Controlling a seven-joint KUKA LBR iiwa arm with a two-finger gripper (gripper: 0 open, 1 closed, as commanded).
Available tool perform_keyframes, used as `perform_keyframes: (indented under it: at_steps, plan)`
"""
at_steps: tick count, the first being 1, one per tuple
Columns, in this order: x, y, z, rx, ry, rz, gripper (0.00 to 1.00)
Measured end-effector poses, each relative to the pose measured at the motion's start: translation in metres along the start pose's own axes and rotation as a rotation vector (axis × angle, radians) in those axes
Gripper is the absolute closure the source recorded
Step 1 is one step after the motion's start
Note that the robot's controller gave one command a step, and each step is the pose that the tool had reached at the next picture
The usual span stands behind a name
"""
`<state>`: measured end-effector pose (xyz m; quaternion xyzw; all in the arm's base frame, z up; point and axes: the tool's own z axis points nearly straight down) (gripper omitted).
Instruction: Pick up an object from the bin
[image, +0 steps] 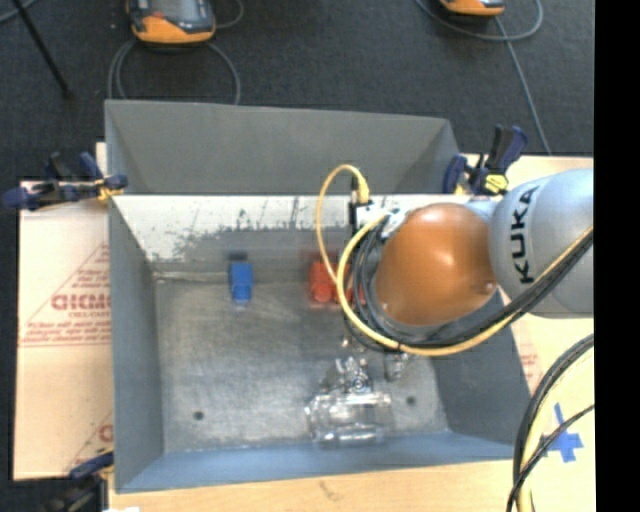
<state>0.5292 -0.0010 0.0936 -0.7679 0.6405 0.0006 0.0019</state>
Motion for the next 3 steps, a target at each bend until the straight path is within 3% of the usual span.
perform_keyframes:
  at_steps: [1,2,3]
  plan:
    - [-0.0059,0.0082,0.0176,0.028,0.002,-0.122,0.00]
    - [-0.0063,0.0104,0.0180,0.018,0.004,-0.127,1.00]
    - [-0.0041,0.0094,0.0182,0.021,0.007,-0.127,0.00]
